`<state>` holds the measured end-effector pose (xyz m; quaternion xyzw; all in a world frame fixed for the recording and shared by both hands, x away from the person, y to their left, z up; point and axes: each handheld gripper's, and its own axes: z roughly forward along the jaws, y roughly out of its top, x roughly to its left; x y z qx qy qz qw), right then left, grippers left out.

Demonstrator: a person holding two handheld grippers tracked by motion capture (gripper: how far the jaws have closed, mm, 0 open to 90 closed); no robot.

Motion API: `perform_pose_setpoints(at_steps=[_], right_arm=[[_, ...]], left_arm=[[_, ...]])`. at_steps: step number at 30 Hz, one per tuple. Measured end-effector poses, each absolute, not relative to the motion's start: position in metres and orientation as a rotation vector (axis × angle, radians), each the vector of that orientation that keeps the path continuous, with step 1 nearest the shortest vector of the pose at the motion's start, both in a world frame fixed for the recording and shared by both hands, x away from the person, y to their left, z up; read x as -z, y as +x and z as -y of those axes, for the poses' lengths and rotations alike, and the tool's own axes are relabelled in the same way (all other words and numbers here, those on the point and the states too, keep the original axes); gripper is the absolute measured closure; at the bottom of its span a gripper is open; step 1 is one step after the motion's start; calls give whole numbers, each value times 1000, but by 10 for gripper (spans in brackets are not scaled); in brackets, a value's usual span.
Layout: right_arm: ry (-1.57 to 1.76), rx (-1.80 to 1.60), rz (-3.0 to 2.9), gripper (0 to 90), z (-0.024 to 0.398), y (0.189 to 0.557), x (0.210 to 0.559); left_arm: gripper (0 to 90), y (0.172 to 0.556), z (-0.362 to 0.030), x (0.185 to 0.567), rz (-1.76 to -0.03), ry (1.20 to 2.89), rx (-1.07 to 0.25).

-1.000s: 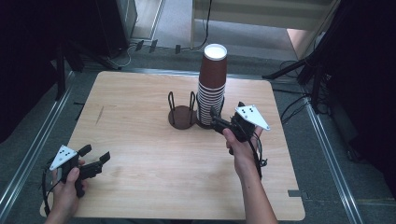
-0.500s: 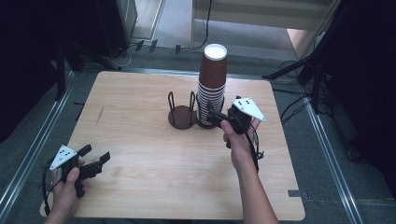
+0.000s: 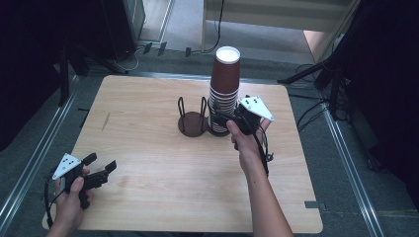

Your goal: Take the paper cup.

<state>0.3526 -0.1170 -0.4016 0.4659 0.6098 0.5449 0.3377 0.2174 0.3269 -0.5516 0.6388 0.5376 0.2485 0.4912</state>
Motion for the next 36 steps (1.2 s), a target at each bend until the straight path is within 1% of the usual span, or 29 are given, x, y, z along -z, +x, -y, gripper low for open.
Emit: perform_pose_setpoints(at_steps=[14,36], right_arm=[[1255,-1391,-1566,2,107,373,397],[1255,-1379,-1548,1,97,393,386]], left_arm=[[145,218,-326,551,-1306,1557,-607],[145,218,-327,552,-1306,1552,-599]])
